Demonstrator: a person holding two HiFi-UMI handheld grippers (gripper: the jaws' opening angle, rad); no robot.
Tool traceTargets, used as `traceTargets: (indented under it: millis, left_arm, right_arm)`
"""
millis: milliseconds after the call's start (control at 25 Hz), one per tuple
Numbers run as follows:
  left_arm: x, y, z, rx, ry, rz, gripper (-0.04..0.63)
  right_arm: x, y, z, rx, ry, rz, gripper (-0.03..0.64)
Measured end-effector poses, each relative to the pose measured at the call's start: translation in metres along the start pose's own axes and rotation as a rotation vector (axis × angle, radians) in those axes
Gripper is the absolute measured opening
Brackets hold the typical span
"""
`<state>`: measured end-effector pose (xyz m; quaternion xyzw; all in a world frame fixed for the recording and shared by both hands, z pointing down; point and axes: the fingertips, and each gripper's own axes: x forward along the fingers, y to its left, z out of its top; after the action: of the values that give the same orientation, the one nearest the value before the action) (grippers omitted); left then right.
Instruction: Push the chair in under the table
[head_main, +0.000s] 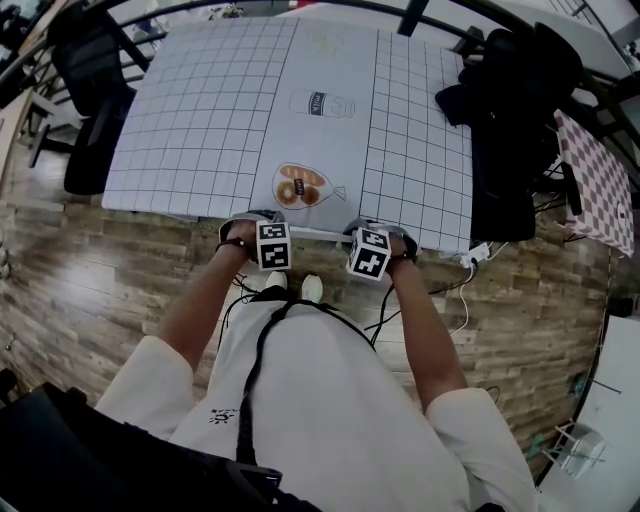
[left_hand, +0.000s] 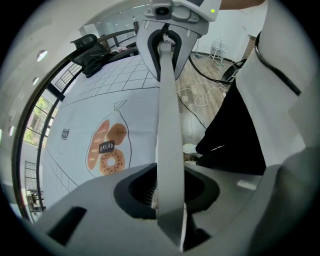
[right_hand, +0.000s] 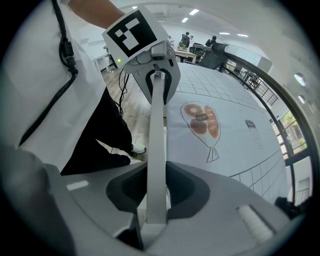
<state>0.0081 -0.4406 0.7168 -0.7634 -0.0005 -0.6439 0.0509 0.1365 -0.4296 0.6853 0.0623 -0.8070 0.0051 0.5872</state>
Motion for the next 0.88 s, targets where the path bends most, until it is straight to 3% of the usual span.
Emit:
traceTargets:
  millis: [280, 440, 560, 720, 800, 880]
  left_arm:
    - [-0.009, 0.000, -0.003, 0.008, -0.027, 0.038, 0.100]
    - [-0.031, 0.001, 0.004, -0.037, -0.120, 0.049, 0.207]
    - [-0.051, 0.007, 0.007, -0.089, -0.195, 0.049, 0.233]
    - [-0.083, 0.017, 0.012, -0.197, -0.341, 0.072, 0.241]
    - [-0.105, 0.022, 0.018, -0.266, -0.443, 0.093, 0.205]
    - [-0.125, 0.025, 0.021, -0.341, -0.539, 0.114, 0.139]
  right_arm:
    - [-0.004, -0.002, 0.003, 0.028, 0.036, -0.022, 0.103]
    - [-0.019, -0.003, 0.010, 0.075, 0.026, -0.066, 0.130]
    - [-0.033, -0.004, 0.014, 0.110, 0.000, -0.101, 0.151]
    - [-0.059, -0.006, 0.031, 0.187, -0.105, -0.164, 0.114]
    - [-0.078, -0.014, 0.044, 0.292, -0.215, -0.223, 0.081]
    - [-0.099, -0.023, 0.058, 0.422, -0.364, -0.287, 0.007]
